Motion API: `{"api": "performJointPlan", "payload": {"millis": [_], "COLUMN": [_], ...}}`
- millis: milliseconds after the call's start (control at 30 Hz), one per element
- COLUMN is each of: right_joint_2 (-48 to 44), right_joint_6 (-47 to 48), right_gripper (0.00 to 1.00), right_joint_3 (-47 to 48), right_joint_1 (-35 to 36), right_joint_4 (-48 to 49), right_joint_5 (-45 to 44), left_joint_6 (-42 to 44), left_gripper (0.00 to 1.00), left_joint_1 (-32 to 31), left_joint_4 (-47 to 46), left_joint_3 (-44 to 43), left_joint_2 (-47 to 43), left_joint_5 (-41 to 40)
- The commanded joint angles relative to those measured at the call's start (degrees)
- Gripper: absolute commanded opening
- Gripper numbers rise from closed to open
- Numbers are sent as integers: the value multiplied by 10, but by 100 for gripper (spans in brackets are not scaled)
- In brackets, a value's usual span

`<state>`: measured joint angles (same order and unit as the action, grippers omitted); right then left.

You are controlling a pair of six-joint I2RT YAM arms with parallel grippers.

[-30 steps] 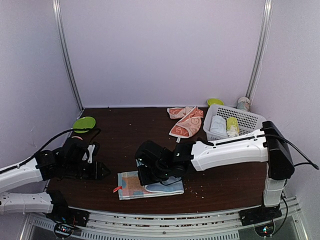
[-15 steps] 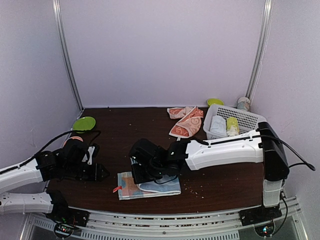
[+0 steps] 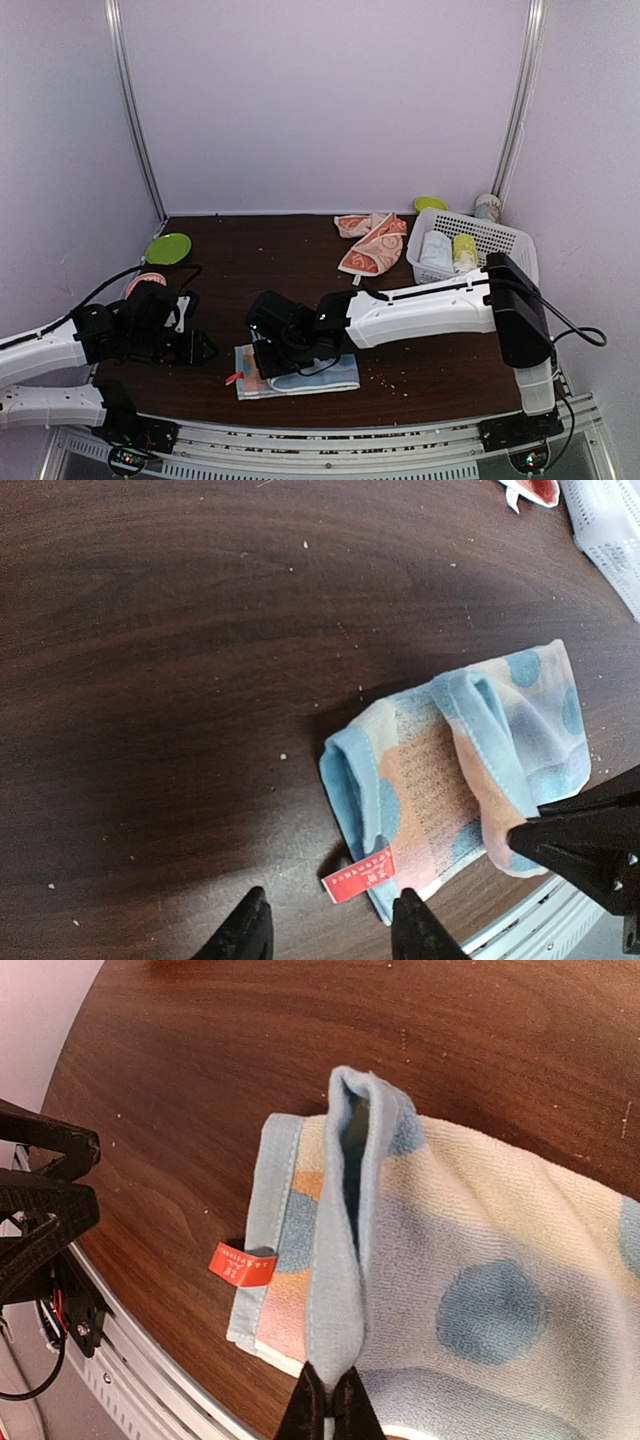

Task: Roll the towels
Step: Fold the towel at the center of the board, then smooth out the towel at the center of the board.

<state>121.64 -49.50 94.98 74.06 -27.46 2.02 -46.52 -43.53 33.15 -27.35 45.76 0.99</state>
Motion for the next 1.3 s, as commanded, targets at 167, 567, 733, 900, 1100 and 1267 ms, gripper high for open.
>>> {"api": "performJointPlan", "payload": {"millis": [167,567,733,900,1100,1267], "right_joint_2": [10,-225,-267,-268,-271,-285], "right_joint_6": [50,35,20,19,27,29], "right_gripper": [53,47,47,47,48,49], "right_joint_3": [75,-239,-313,-328,-335,-349], "right_joint_1": [16,-60,-66,-67,-70,-79], "right_joint_4": [-20,29,63,86,92,99], "right_joint_5": [52,-45,-57,-50,-46,-46], "left_joint_6": [-5,16,16,-14,-32,-43], "left_gripper": [42,43,44,45,45,44], "left_joint_1": [-2,-9,-42,-50,-57,-58], "left_joint_4": [-8,-67,-78,-110,-114,-139], "left_joint_3": [3,-64,-128,-134,-135,-125], "left_joint_2": [-5,76,185,249,278,307], "left_joint_5": [-8,25,20,31,33,45]}}
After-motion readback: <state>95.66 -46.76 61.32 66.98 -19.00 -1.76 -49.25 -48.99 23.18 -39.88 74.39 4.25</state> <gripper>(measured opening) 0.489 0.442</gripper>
